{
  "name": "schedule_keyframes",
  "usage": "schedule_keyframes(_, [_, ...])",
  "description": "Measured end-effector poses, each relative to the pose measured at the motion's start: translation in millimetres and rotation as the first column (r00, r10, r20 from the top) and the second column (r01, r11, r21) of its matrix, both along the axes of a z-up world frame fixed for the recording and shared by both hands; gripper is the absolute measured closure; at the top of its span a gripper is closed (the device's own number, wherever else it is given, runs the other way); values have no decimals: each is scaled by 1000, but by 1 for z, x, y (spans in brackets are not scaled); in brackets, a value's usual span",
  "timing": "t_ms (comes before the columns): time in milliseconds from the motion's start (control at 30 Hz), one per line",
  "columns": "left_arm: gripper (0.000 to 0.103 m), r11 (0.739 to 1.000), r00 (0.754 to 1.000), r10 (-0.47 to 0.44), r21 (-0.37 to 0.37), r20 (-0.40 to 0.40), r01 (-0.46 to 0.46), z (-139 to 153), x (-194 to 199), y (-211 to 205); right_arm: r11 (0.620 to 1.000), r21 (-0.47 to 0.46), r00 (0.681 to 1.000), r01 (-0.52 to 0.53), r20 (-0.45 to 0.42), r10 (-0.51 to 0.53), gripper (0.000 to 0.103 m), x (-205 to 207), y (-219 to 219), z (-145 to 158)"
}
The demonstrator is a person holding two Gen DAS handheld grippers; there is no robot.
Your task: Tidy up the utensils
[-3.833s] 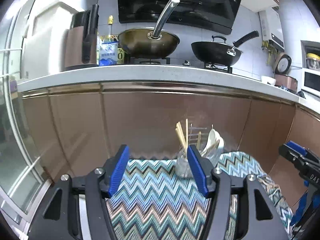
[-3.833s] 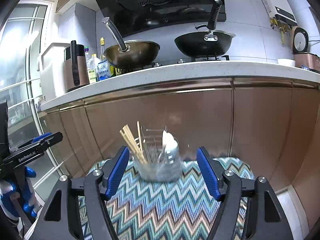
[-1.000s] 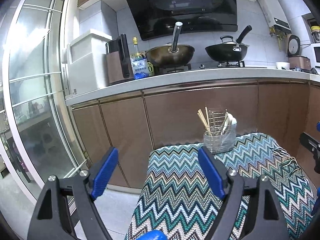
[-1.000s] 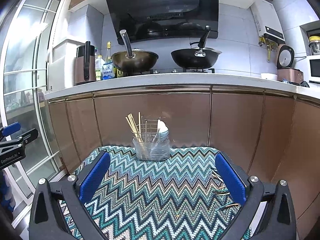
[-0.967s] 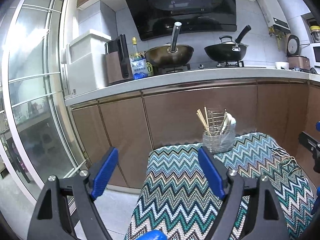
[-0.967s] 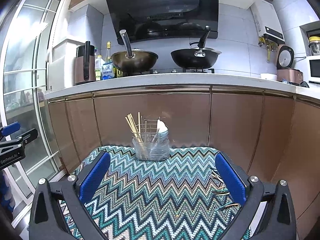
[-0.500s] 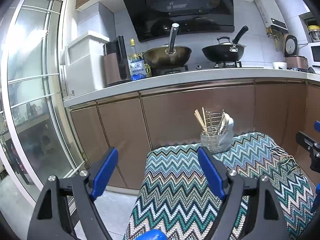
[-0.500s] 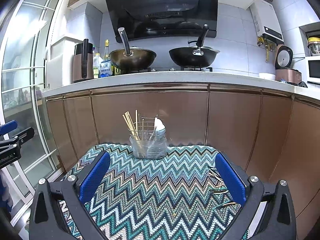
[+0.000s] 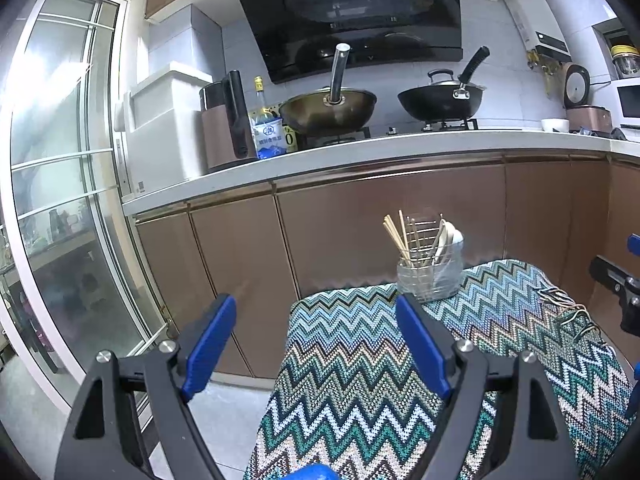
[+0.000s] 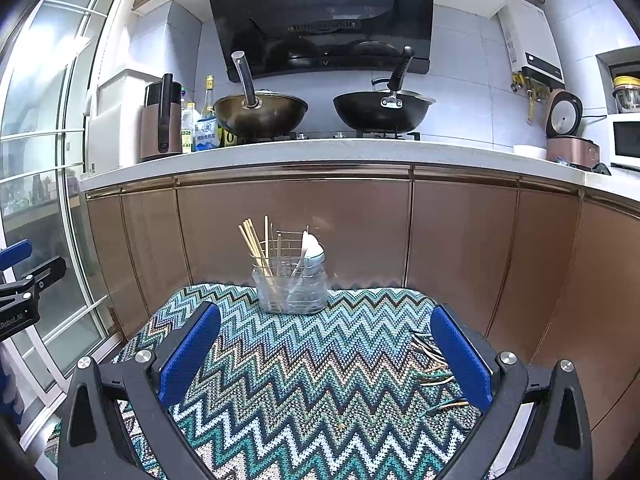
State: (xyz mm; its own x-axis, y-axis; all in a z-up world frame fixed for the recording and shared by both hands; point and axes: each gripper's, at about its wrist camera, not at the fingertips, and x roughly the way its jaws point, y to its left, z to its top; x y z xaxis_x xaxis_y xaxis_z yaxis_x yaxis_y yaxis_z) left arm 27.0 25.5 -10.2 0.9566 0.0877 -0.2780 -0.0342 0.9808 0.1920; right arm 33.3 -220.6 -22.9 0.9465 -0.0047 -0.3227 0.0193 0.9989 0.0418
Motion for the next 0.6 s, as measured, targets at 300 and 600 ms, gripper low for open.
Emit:
schedule_keyframes(300, [22, 1000, 1000, -3, -4, -6, 2, -3, 1, 1, 1000, -11, 1000, 9, -13, -9, 0, 2, 2, -1])
schedule_keyframes(600, [22, 1000, 1000, -12, -12, -10, 12, -6, 1, 3, 1000, -16, 1000, 15, -18, -15, 0, 2, 3, -2])
